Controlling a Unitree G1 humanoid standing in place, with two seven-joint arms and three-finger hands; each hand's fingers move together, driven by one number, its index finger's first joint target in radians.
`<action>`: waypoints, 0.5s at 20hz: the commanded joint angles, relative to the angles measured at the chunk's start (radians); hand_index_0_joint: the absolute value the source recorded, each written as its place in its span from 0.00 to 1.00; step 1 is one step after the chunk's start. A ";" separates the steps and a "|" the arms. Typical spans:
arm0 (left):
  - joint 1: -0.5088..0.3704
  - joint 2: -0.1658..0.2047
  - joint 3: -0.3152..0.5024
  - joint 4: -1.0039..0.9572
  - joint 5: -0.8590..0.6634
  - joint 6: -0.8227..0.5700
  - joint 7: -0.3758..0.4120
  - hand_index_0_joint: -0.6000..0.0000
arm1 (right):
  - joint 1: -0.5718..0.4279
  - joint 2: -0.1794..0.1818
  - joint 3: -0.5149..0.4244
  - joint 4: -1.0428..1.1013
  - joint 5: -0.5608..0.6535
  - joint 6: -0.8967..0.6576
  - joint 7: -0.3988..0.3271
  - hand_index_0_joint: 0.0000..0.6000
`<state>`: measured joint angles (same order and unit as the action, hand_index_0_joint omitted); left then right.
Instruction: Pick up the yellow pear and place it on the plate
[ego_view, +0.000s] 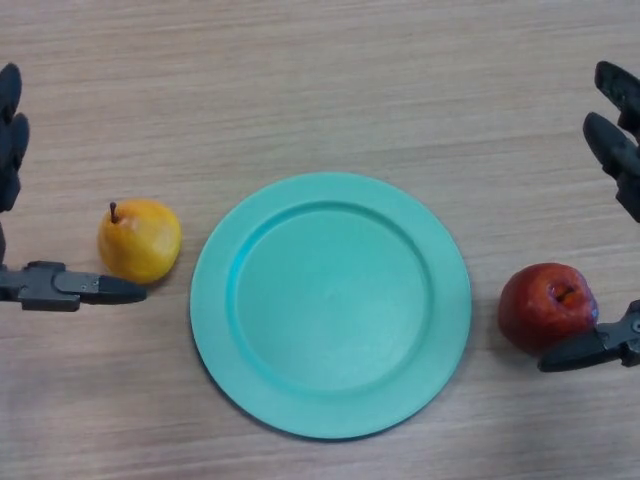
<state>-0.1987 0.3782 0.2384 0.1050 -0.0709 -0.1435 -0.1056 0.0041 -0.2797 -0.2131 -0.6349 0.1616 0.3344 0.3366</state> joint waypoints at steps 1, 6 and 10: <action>-0.059 0.067 0.032 0.013 0.015 -0.177 0.035 1.00 | -0.015 -0.021 -0.058 -0.058 -0.001 -0.136 -0.025 0.00; -0.148 0.064 -0.034 0.287 0.034 -0.266 0.038 1.00 | -0.011 -0.018 -0.069 -0.046 -0.012 -0.177 -0.049 0.00; -0.213 0.045 -0.065 0.455 0.029 -0.325 0.027 1.00 | -0.002 -0.014 -0.075 -0.040 -0.011 -0.189 -0.053 0.00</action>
<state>-0.3666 0.3734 0.1279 0.6096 -0.0625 -0.3060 -0.1038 0.0200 -0.2767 -0.2209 -0.6260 0.1408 0.3002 0.3186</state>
